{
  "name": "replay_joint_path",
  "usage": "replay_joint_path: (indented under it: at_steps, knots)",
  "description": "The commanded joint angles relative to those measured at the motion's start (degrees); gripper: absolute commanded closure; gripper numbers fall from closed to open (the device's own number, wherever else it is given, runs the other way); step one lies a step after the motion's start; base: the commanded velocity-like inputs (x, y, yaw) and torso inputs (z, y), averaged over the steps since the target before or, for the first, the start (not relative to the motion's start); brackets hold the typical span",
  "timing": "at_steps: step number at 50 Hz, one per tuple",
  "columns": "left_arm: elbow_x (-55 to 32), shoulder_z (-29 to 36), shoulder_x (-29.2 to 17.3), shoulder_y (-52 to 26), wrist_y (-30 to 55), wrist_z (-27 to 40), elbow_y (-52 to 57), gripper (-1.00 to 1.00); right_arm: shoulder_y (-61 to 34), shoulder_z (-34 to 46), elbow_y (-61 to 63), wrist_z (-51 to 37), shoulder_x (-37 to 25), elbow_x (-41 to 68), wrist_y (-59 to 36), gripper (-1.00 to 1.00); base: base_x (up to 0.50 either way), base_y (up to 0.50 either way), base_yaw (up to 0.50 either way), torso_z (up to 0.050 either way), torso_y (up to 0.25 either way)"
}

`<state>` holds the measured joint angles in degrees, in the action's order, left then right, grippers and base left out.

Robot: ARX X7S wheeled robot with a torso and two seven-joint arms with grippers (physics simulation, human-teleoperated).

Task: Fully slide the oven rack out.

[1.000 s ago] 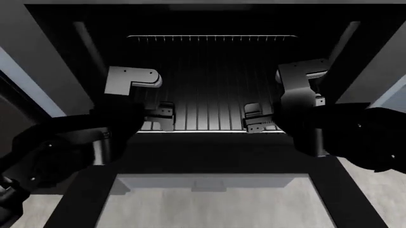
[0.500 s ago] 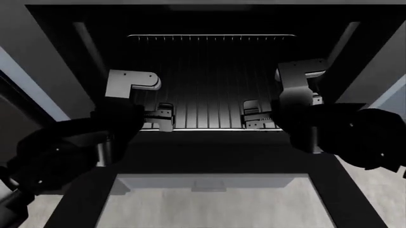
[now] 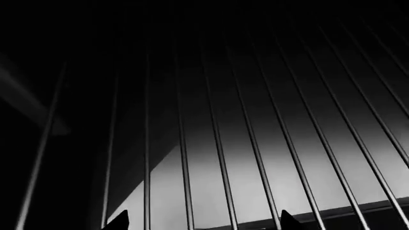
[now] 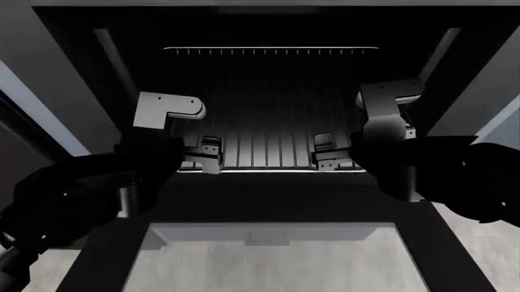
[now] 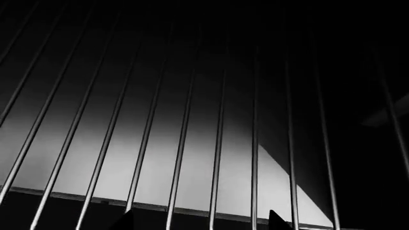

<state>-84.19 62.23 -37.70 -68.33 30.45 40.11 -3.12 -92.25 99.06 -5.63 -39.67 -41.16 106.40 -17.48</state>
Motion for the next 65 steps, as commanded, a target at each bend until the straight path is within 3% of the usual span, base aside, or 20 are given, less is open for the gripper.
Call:
replay_joint_path:
  at_steps: [1,9,22,36,52,65]
  knots:
    - [-8.09,9.18,-1.95,4.95,8.09,1.55,-3.28,-1.0,5.64,7.07,2.04,0.12,-1.64,7.64,-3.3,-1.0,0.0,0.0,0.0,-0.011,-0.011]
    - [-8.22,10.08,-2.53,8.01,7.58,-0.02,-3.28,-1.0,9.79,7.38,3.98,0.93,-3.62,7.19,-0.55,-1.0,0.0,0.0,0.0,-0.005,-0.013]
    - [-9.5,11.5,-7.91,17.51,4.39,1.07,2.14,-1.0,18.7,9.07,12.53,-1.41,-9.55,4.56,6.31,-1.0,0.0,0.0,0.0,-0.006,-0.017]
    - [-11.84,11.77,-11.13,19.77,5.05,1.21,6.2,-1.0,21.22,9.6,19.13,-3.06,-14.23,3.09,8.48,-1.0,0.0,0.0,0.0,-0.009,-0.024]
    - [-14.96,11.94,-15.51,19.92,7.25,5.16,13.79,-1.0,25.03,10.77,27.37,-5.59,-18.7,-0.43,11.73,-1.0,0.0,0.0,0.0,-0.008,-0.022]
    - [-17.47,11.61,-20.32,24.85,3.06,10.88,26.32,-1.0,24.93,10.81,35.47,-7.86,-25.29,-2.69,12.46,-1.0,0.0,0.0,0.0,-0.006,-0.019]
